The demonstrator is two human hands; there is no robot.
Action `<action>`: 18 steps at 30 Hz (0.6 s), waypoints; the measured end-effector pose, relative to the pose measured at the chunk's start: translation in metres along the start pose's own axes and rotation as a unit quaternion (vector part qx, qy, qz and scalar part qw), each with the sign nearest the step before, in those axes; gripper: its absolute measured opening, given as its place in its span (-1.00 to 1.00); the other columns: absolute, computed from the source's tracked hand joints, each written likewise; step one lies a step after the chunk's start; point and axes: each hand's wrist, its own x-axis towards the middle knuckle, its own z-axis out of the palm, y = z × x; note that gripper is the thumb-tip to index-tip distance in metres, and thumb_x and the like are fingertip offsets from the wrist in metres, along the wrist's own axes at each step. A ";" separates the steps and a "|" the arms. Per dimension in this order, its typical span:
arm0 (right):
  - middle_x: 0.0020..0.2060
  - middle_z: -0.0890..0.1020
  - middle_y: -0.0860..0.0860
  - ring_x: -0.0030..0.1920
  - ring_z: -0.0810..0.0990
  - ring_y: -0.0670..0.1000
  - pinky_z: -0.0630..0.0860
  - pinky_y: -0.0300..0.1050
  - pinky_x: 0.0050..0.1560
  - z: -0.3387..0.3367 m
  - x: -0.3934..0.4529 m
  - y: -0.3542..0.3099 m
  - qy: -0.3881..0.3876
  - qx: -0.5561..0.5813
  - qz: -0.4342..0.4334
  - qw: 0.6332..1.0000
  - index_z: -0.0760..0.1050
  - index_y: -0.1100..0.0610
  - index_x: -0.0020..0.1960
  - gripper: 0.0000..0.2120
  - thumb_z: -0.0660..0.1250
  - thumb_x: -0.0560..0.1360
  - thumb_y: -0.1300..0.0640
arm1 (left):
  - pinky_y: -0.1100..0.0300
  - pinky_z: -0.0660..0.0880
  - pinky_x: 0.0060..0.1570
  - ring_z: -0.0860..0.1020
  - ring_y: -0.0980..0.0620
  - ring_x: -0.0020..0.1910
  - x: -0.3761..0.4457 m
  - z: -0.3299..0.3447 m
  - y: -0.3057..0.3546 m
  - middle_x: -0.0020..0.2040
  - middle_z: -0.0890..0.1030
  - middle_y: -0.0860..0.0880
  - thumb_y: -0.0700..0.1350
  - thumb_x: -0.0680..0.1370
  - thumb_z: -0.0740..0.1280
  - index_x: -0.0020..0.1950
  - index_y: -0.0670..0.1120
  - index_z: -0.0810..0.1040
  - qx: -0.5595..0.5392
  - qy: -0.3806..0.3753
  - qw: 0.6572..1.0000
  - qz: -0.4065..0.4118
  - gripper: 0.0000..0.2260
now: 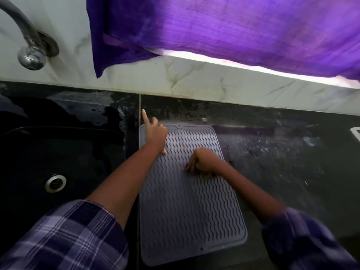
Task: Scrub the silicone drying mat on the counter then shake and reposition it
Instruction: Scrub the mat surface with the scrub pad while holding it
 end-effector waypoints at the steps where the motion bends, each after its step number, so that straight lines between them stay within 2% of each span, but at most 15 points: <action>1: -0.01 0.70 0.07 0.01 0.65 0.02 0.57 -0.09 0.14 -0.016 0.015 -0.003 0.027 0.000 -0.009 1.000 0.66 0.13 -0.01 -0.78 0.30 0.47 0.32 | -0.55 -0.20 0.30 0.14 -0.17 0.52 -0.003 0.002 0.001 0.37 0.46 -0.03 0.33 0.30 0.45 0.37 -0.01 0.44 -0.009 0.009 1.000 0.026 -0.26; 3: 0.00 0.71 0.10 0.02 0.66 0.08 0.57 -0.01 0.16 -0.036 0.048 -0.013 0.112 0.006 -0.010 0.994 0.67 0.11 0.01 -0.79 0.30 0.48 0.29 | -0.56 -0.22 0.27 0.03 -0.15 0.56 -0.008 0.007 0.002 0.50 0.30 -0.01 0.34 0.28 0.44 0.50 0.02 0.28 -0.015 -0.016 0.997 0.068 -0.12; 5: 0.03 0.69 0.14 0.06 0.64 0.13 0.55 0.03 0.19 -0.034 0.068 -0.026 0.142 -0.028 0.019 0.989 0.65 0.13 0.08 -0.76 0.28 0.48 0.25 | -0.57 -0.23 0.26 -0.07 -0.17 0.57 -0.013 0.009 0.002 0.58 0.10 0.05 0.40 0.28 0.41 0.58 0.06 0.05 -0.006 -0.045 0.997 0.063 0.01; 6: 0.05 0.68 0.14 0.09 0.62 0.14 0.53 0.03 0.20 -0.024 0.070 -0.030 0.147 -0.049 0.030 0.988 0.63 0.14 0.10 -0.76 0.27 0.49 0.22 | -0.57 -0.23 0.26 -0.09 -0.17 0.57 -0.015 0.008 0.002 0.59 0.07 0.05 0.40 0.28 0.40 0.59 0.06 0.01 0.000 -0.051 0.997 0.058 0.03; 10: 0.07 0.65 0.01 0.15 0.53 0.03 0.47 -0.08 0.21 0.033 0.009 -0.017 0.150 -0.026 0.003 0.988 0.64 0.08 0.03 -0.83 0.32 0.49 0.20 | -0.56 -0.25 0.26 -0.07 -0.19 0.57 -0.017 0.003 0.008 0.59 0.10 0.01 0.34 0.30 0.43 0.57 0.00 0.13 0.013 -0.044 0.996 0.071 -0.03; 12: 0.08 0.64 -0.02 0.16 0.48 0.03 0.43 -0.10 0.17 0.064 -0.049 -0.014 0.116 0.002 -0.031 0.993 0.63 0.08 0.03 -0.79 0.33 0.45 0.25 | -0.56 -0.25 0.27 -0.04 -0.19 0.57 -0.017 0.003 0.008 0.58 0.14 -0.01 0.34 0.30 0.44 0.55 -0.02 0.18 0.011 -0.038 0.996 0.074 -0.06; 13: 0.07 0.64 -0.01 0.15 0.50 0.04 0.43 -0.08 0.17 0.070 -0.066 -0.013 0.069 0.003 -0.039 0.997 0.62 0.09 0.05 -0.76 0.33 0.43 0.27 | -0.55 -0.24 0.27 -0.02 -0.18 0.57 -0.019 0.004 0.008 0.57 0.17 -0.02 0.34 0.30 0.44 0.55 -0.03 0.19 0.010 -0.036 0.997 0.070 -0.07; 16: 0.03 0.67 0.07 0.09 0.60 0.03 0.52 -0.07 0.19 0.031 -0.047 -0.008 -0.046 0.033 0.003 0.998 0.62 0.17 0.02 -0.81 0.29 0.47 0.29 | -0.52 -0.22 0.29 0.05 -0.15 0.56 -0.031 0.005 0.012 0.49 0.33 -0.02 0.31 0.32 0.44 0.49 -0.04 0.29 0.011 -0.013 0.999 0.049 -0.15; 17: 0.02 0.68 0.08 0.07 0.62 0.02 0.54 -0.07 0.18 0.009 -0.030 -0.009 -0.040 0.050 0.011 0.998 0.63 0.17 -0.03 -0.83 0.28 0.49 0.29 | -0.51 -0.22 0.30 0.09 -0.14 0.55 -0.035 0.007 0.015 0.44 0.40 -0.02 0.29 0.33 0.45 0.45 -0.04 0.35 0.009 -0.001 0.999 0.044 -0.21; 18: 0.00 0.69 0.09 0.03 0.64 0.01 0.56 -0.08 0.16 -0.011 -0.012 -0.010 0.002 0.071 0.014 0.997 0.64 0.15 -0.08 -0.84 0.29 0.50 0.27 | -0.50 -0.22 0.31 0.14 -0.13 0.53 -0.037 0.009 0.017 0.37 0.47 -0.01 0.27 0.34 0.46 0.39 -0.03 0.41 0.004 0.013 0.999 0.039 -0.29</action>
